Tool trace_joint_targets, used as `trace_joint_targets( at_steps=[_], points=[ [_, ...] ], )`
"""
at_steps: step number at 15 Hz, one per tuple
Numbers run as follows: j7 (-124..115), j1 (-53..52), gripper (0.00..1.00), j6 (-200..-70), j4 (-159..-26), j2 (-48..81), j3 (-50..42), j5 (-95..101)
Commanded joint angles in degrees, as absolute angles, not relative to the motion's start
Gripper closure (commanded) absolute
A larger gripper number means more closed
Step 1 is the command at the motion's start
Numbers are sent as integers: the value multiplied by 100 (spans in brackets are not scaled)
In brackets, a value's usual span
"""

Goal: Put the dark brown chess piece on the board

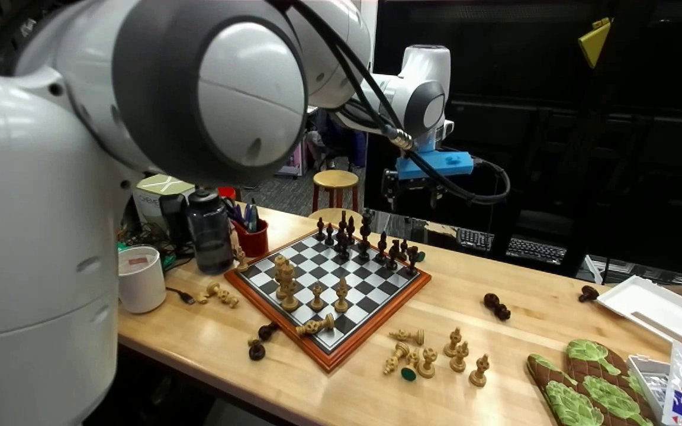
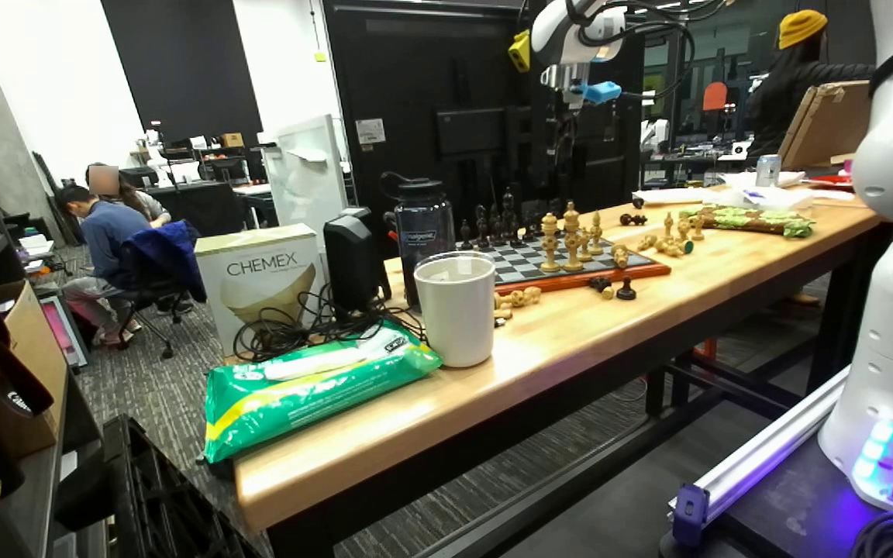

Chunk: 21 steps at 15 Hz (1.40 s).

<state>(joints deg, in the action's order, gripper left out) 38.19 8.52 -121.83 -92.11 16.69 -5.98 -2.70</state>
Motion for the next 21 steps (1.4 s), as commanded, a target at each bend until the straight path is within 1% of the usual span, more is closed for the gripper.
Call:
trace_joint_targets(
  at_steps=[1, 5, 6, 7, 11, 21],
  points=[
    [4077, 1101, 0, -11913, -8490, 2134, -387, -506],
    [4009, 1193, 0, -11846, -7955, 2559, -307, -412],
    [4003, 1191, 0, -11859, -7908, 2586, -305, -340],
    [3864, 1170, 0, -12007, -8233, 2417, -304, -343],
    [3862, 1192, 0, -11983, -8017, 2583, -289, -335],
    [4013, 1338, 0, -11269, -7001, 3452, -56, -450]
  ],
)
